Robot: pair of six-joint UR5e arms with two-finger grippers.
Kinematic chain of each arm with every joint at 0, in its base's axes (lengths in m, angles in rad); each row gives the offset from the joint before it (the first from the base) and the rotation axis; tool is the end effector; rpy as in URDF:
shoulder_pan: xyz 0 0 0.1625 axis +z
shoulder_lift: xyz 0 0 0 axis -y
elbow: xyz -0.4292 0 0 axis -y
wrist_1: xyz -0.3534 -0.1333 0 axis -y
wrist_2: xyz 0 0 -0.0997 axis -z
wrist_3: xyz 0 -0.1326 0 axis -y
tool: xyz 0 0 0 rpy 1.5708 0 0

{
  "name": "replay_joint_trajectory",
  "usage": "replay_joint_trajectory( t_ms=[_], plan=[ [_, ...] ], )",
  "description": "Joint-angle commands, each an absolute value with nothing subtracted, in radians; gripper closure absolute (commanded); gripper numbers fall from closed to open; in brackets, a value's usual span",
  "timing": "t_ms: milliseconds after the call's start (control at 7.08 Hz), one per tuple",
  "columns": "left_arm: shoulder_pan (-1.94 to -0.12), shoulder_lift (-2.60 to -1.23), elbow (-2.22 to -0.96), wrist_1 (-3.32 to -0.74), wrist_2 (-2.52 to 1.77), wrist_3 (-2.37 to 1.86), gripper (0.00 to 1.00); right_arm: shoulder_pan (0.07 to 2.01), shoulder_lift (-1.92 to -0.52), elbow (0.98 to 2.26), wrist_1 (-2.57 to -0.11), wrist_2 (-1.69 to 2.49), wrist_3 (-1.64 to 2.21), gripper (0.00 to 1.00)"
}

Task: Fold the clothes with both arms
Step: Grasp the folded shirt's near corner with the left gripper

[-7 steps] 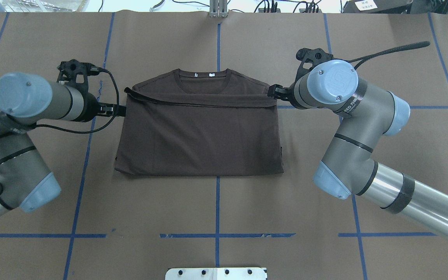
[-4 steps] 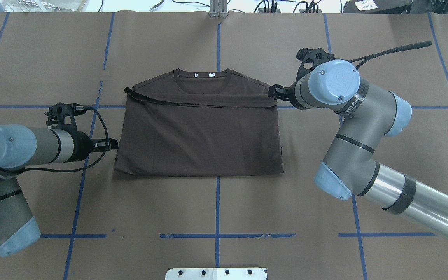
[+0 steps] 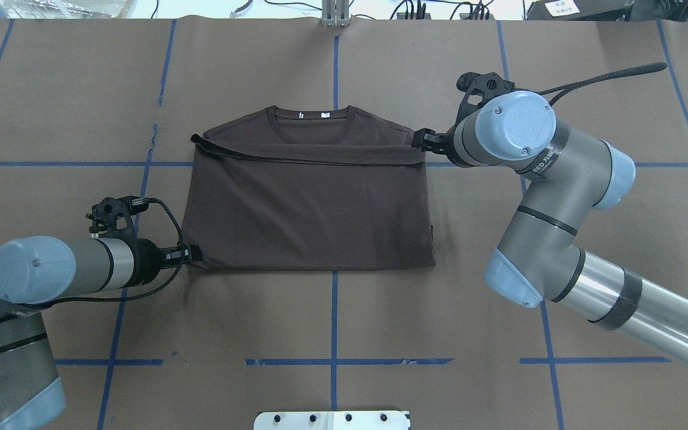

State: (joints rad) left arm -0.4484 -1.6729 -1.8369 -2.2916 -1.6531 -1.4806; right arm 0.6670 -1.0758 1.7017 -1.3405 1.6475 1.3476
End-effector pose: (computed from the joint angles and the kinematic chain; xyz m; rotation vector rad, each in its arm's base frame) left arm 0.4306 -0.3430 0.4351 0.2190 1.0726 -0.2771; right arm -0.4388 -0.5023 0.3445 0.3055 -0.8087 0.3832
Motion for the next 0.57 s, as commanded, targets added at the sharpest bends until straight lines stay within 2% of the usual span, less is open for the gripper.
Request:
replay_joint_trajectory(
  t_ms=[0,141,283,424],
  plan=[
    [-0.443,-1.669,-1.838,-2.284,-1.649,-1.483,0.54,0.667,-1.077,1.703,-1.341,1.647,1.351,0.00],
    [-0.443,-1.667,-1.832,-2.283,-1.644,-1.483,0.54,0.666,-1.077,1.703,-1.341,1.647,1.353,0.00],
    [-0.443,-1.667,-1.825,-2.284,-1.643,-1.482,0.61,0.666,-1.077,1.703,-1.341,1.646,1.354,0.00],
    [-0.443,-1.667,-1.827,-2.283,-1.638,-1.480,1.00,0.666,-1.077,1.703,-1.341,1.646,1.355,0.00]
  ],
)
